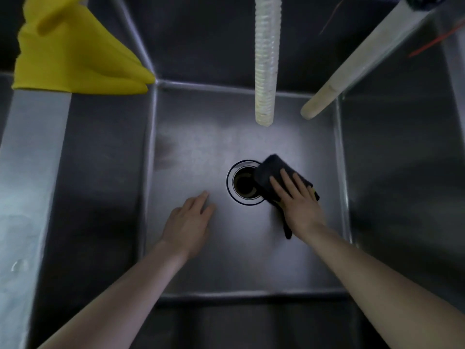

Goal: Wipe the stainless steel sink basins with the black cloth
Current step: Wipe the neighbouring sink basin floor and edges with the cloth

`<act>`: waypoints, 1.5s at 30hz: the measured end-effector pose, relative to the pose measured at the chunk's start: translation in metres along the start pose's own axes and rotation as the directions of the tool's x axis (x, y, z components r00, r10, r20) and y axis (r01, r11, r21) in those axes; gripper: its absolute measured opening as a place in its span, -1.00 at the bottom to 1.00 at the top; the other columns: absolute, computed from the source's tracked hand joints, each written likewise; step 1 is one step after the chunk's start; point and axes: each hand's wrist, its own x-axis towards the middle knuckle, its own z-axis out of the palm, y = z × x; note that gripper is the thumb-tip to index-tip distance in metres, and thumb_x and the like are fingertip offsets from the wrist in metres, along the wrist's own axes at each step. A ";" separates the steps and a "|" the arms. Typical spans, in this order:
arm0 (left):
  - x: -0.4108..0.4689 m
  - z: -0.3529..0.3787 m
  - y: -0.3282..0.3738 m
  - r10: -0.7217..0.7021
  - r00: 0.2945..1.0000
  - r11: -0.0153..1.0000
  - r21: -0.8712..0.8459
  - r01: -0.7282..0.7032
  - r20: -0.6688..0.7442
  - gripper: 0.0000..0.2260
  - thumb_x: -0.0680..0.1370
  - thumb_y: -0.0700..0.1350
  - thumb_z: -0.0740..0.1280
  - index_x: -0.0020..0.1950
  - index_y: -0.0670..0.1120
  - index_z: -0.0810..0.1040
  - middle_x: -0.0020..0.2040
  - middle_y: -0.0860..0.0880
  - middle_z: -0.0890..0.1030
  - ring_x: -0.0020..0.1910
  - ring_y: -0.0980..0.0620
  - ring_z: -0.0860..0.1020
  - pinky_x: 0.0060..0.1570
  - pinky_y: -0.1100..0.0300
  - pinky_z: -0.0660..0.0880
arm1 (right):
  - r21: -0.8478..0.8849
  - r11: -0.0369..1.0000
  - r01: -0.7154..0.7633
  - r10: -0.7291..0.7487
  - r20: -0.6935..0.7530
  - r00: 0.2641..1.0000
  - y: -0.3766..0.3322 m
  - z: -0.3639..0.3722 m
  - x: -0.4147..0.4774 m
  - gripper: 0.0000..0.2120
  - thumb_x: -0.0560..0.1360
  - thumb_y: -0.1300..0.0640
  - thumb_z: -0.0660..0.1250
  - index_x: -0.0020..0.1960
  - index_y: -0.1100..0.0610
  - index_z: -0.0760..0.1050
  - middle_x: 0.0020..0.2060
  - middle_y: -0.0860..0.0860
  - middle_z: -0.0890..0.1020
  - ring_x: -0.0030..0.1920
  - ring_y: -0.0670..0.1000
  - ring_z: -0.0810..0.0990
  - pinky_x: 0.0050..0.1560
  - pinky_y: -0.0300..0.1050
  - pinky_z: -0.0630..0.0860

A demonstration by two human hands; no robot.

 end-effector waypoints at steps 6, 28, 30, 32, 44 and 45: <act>0.014 0.001 0.005 -0.038 0.999 0.999 -0.001 0.038 -0.032 -0.49 0.44 -0.17 0.30 0.39 -0.08 0.36 0.50 -0.14 0.22 0.41 -0.18 0.27 0.21 -0.07 0.38 | 0.042 0.996 -0.085 0.086 -0.032 0.996 -0.021 -0.012 0.049 -0.08 0.44 0.32 0.27 0.54 -0.11 -0.24 0.54 -0.04 -0.22 0.53 0.12 -0.19 0.49 0.18 -0.07; 0.008 -0.018 -0.011 -0.192 0.979 0.981 -0.049 0.189 -0.066 -0.37 0.52 -0.10 0.20 0.53 0.03 -0.01 0.55 -0.06 -0.03 0.45 -0.10 0.15 0.27 -0.02 0.37 | -0.012 0.934 0.357 -0.356 0.019 0.934 -0.071 -0.005 0.059 -0.28 0.56 0.11 0.18 0.53 -0.16 -0.20 0.54 -0.10 -0.20 0.53 0.07 -0.23 0.48 0.12 -0.18; 0.017 -0.025 -0.002 -0.185 0.979 0.982 -0.063 0.180 -0.086 -0.37 0.53 -0.11 0.21 0.53 0.06 -0.02 0.56 -0.05 -0.08 0.46 -0.09 0.12 0.29 -0.01 0.34 | -0.083 0.931 0.355 -0.354 0.021 0.935 -0.061 -0.019 0.082 -0.16 0.52 0.09 0.28 0.51 -0.18 -0.28 0.53 -0.12 -0.26 0.52 0.05 -0.28 0.48 0.10 -0.23; 0.027 -0.029 0.006 -0.180 0.974 0.982 -0.079 0.171 -0.140 -0.35 0.51 -0.13 0.22 0.53 0.05 -0.01 0.56 -0.04 -0.07 0.45 -0.07 0.13 0.27 0.00 0.35 | -0.067 0.932 0.356 -0.353 0.051 0.934 -0.057 -0.026 0.091 -0.21 0.55 0.13 0.23 0.51 -0.19 -0.26 0.53 -0.13 -0.25 0.52 0.05 -0.28 0.49 0.10 -0.22; -0.005 -0.009 0.010 -0.061 0.989 0.998 0.003 0.062 -0.138 -0.43 0.37 -0.17 0.36 0.38 -0.10 0.36 0.48 -0.13 0.25 0.40 -0.18 0.27 0.22 -0.10 0.41 | -0.018 0.800 0.599 -0.593 0.130 0.795 -0.067 0.006 -0.001 -0.36 0.56 0.23 0.14 0.55 -0.05 -0.03 0.55 -0.09 -0.09 0.51 0.06 -0.28 0.48 0.19 -0.21; -0.009 -0.007 0.011 -0.046 0.993 0.999 -0.002 0.046 -0.112 -0.48 0.37 -0.16 0.35 0.34 -0.10 0.40 0.44 -0.12 0.31 0.36 -0.17 0.34 0.19 -0.08 0.43 | -0.040 0.776 0.629 -0.622 0.113 0.775 -0.066 0.012 -0.007 -0.34 0.53 0.22 0.21 0.54 -0.04 0.03 0.55 -0.08 -0.03 0.51 0.07 -0.23 0.47 0.22 -0.17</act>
